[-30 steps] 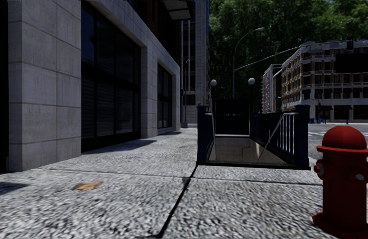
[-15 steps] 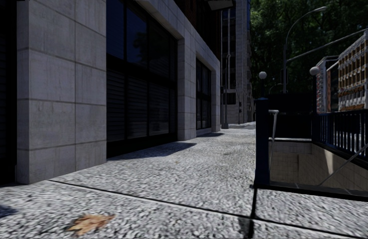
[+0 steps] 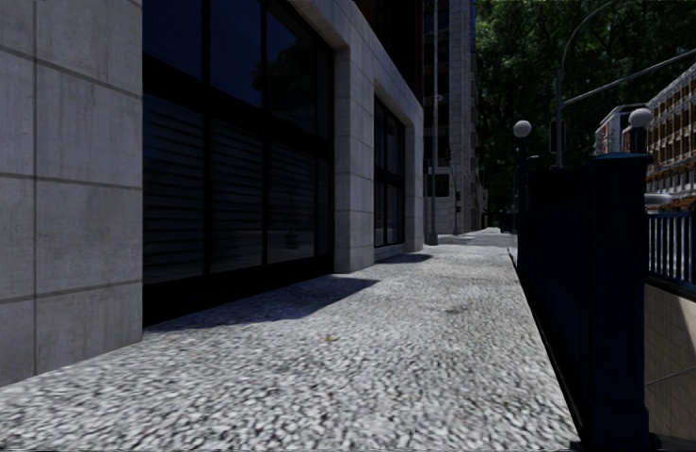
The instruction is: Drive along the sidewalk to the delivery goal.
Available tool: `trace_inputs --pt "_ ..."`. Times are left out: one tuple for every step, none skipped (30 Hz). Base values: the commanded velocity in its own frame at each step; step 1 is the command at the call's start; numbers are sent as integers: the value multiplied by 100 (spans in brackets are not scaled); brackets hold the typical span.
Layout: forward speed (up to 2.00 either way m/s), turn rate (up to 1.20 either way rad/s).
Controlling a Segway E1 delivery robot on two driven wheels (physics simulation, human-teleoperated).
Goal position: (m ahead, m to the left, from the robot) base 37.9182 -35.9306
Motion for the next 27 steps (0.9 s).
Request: trace_inputs --pt "200 0" --pt "200 0" --pt "200 0" --pt "200 0" --pt "200 0" --pt "200 0" --pt "200 -10" --pt "200 -26" --pt "200 -40" --pt "200 -50" --pt "200 -54" --pt "200 -55" --pt "200 -57" --pt "200 -58" --pt "200 -58" --pt "200 -59" --pt "200 -59" --pt "200 -59" --pt "200 -59" --pt "200 -59" --pt "200 -59" --pt "200 -59" --pt "200 -59" --pt "200 -59" --pt "200 -59" --pt "200 -9" --pt "200 0"
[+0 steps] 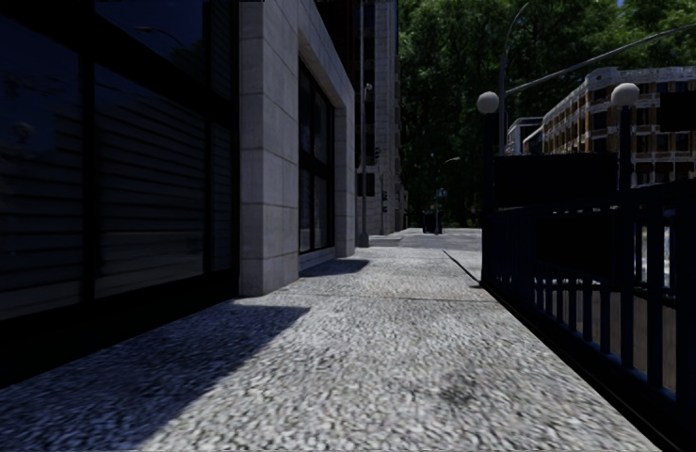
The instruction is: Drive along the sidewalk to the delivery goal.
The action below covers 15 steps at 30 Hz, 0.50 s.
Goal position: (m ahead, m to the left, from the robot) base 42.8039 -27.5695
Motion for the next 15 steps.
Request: trace_inputs --pt "200 0" --pt "200 0" --pt "200 0" --pt "200 0" --pt "200 0" --pt "200 0" --pt "200 0" --pt "200 0" --pt "200 0" --pt "200 0" --pt "200 0" --pt "200 0" --pt "200 0" --pt "200 0" --pt "200 0"
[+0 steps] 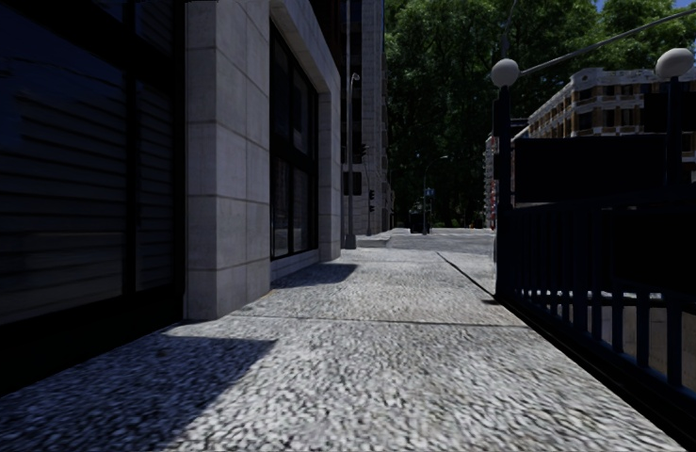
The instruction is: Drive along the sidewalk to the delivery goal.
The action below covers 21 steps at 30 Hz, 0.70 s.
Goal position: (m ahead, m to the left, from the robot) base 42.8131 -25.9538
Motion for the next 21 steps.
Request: trace_inputs --pt "200 -41" --pt "200 -91" --pt "200 -97" --pt "200 -98" --pt "200 -99" --pt "200 -99" --pt "200 -99" --pt "200 -99" --pt "200 -94" --pt "200 -8" --pt "200 0" --pt "200 0" --pt "200 0" --pt "200 0" --pt "200 0" --pt "200 0" --pt "200 0" --pt "200 0" --pt "200 0" --pt "200 0" --pt "200 0"
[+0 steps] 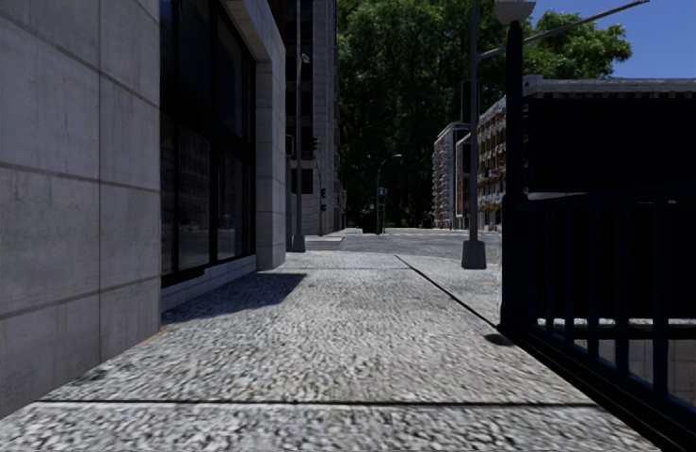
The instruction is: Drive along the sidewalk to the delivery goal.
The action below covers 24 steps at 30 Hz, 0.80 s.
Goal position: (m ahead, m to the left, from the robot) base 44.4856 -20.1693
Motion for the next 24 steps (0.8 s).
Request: trace_inputs --pt "200 0" --pt "200 0" --pt "200 0" --pt "200 0" --pt "200 0" --pt "200 0" --pt "200 0" --pt "200 0" --pt "200 0" --pt "200 0" --pt "200 0" --pt "200 0" --pt "200 0" --pt "200 0" --pt "200 0" --pt "200 0" --pt "200 0" --pt "200 0" --pt "200 0" --pt "200 0" --pt "200 0" --pt "200 0" --pt "200 0" --pt "200 0"
